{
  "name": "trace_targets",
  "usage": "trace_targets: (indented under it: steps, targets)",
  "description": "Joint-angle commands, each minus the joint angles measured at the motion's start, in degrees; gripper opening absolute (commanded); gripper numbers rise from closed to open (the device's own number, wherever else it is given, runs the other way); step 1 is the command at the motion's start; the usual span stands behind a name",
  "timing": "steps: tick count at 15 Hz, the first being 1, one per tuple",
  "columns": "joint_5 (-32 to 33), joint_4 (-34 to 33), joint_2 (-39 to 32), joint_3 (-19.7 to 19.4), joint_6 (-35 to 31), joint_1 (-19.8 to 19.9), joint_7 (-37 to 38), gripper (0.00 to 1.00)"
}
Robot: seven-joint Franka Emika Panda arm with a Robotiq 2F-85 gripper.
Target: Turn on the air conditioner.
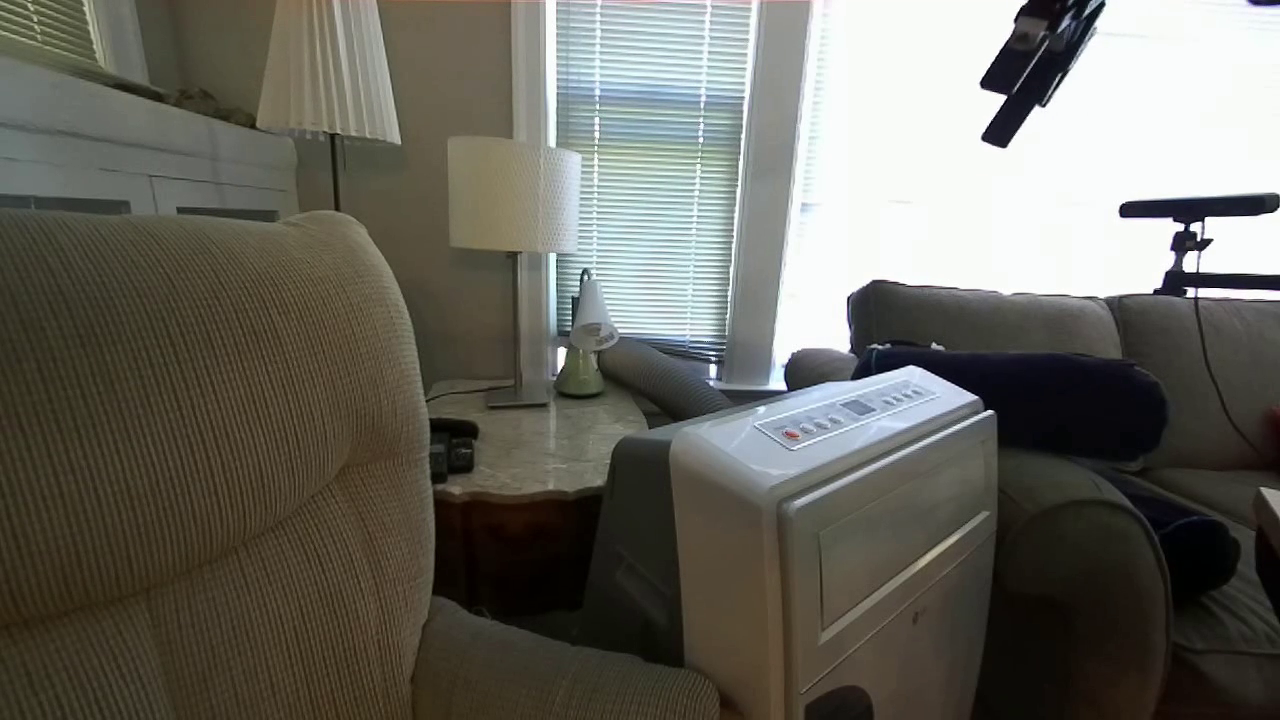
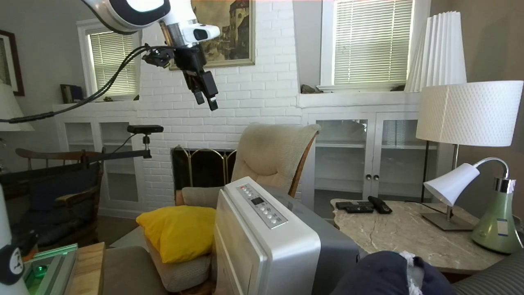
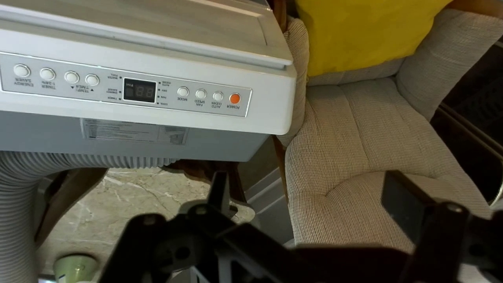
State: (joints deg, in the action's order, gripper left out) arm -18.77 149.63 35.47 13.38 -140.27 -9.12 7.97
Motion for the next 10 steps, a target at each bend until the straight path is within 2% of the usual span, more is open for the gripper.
trace_targets:
  steps: [1,5,6,10]
  targets:
    - [5.2,-1.1,-5.1,2.2,-3.8,1.5,4.6,1.0]
    - [9.3,-2.1,-9.2,2.5,-3.8,2.1,7.0,1.0]
    - [7.9,-0.4,-6.8,1.0,-3.6,0.4,5.3,1.0]
    - [7.9,-0.5,-7.4,0.6,-3.6,0.1,5.3,1.0]
